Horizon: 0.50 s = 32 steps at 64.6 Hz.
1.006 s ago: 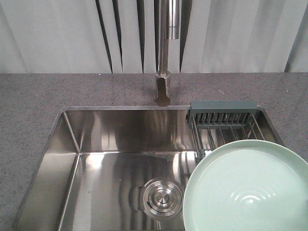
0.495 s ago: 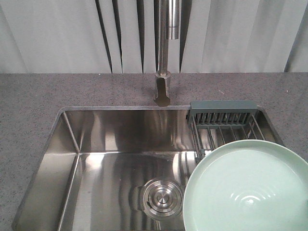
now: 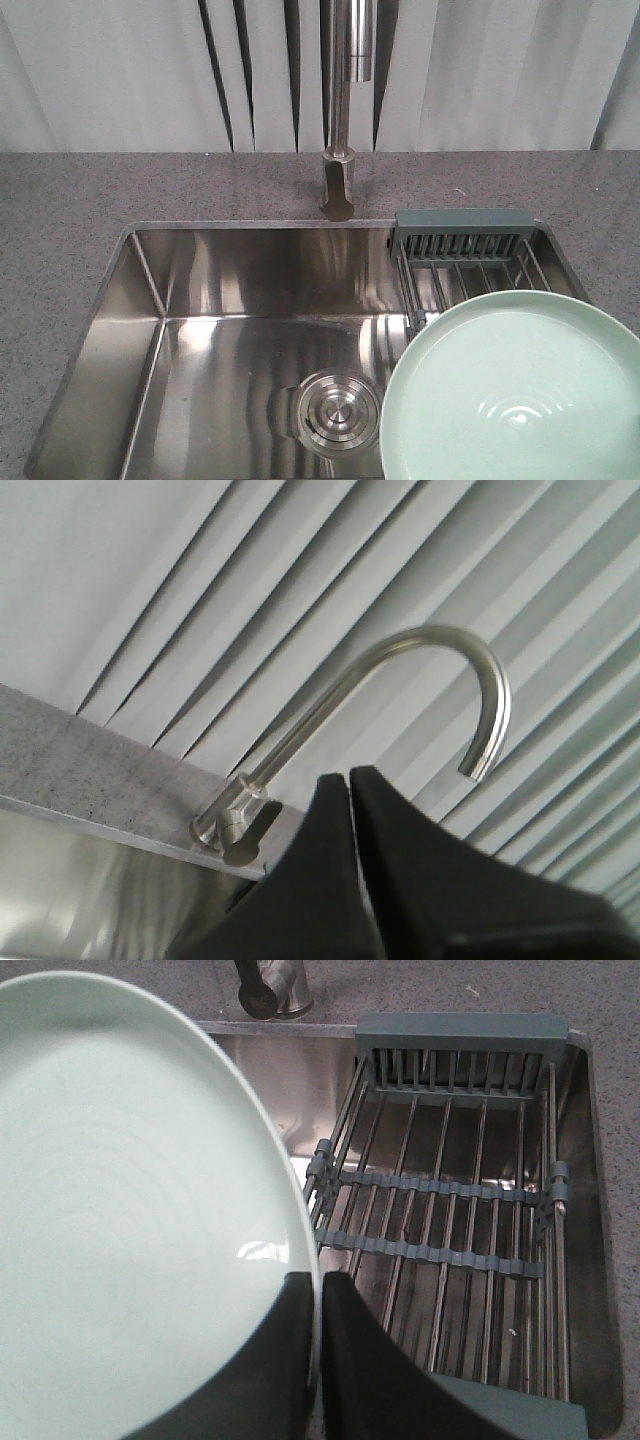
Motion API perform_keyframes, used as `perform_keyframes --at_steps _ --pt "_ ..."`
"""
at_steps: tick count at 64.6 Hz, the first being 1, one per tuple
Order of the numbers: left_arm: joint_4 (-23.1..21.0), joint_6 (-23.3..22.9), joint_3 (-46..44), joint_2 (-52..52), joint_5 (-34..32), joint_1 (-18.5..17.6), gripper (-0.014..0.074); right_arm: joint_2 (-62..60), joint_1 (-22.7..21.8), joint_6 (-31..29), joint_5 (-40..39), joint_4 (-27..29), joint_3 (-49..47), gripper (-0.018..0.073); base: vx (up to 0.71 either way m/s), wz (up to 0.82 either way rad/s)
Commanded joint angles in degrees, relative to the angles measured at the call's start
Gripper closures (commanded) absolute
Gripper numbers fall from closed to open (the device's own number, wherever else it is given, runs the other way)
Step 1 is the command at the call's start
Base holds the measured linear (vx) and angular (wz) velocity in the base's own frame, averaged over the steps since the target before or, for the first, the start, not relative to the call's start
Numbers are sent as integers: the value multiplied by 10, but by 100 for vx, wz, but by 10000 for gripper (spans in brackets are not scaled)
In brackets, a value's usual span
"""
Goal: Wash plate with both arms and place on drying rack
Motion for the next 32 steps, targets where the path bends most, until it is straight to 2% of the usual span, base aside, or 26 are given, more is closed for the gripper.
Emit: perform_keyframes --at_steps 1,5,10,15,20,21,27,32 --pt "-102 126 -46 87 39 1 599 5 -2 0 -46 9 -14 561 0 0" --pt "-166 222 -63 139 89 1 587 5 -2 0 -46 9 -14 561 0 0" --pt "-230 308 -82 210 149 1 552 5 -2 0 -47 9 -14 561 0 0" --pt "-280 374 -101 273 208 1 491 5 -2 0 -47 9 -14 561 0 0" --pt "-308 404 -127 336 249 0 389 5 -2 0 -47 9 -14 561 0 0" --pt "-309 413 -231 491 290 -31 43 5 -2 0 -51 9 -14 561 0 0" --pt "-309 413 -280 544 295 -53 -20 5 -2 0 -51 9 -14 561 0 0" --pt "-309 413 -319 582 293 -71 -24 5 -2 0 -51 9 -14 561 0 0"
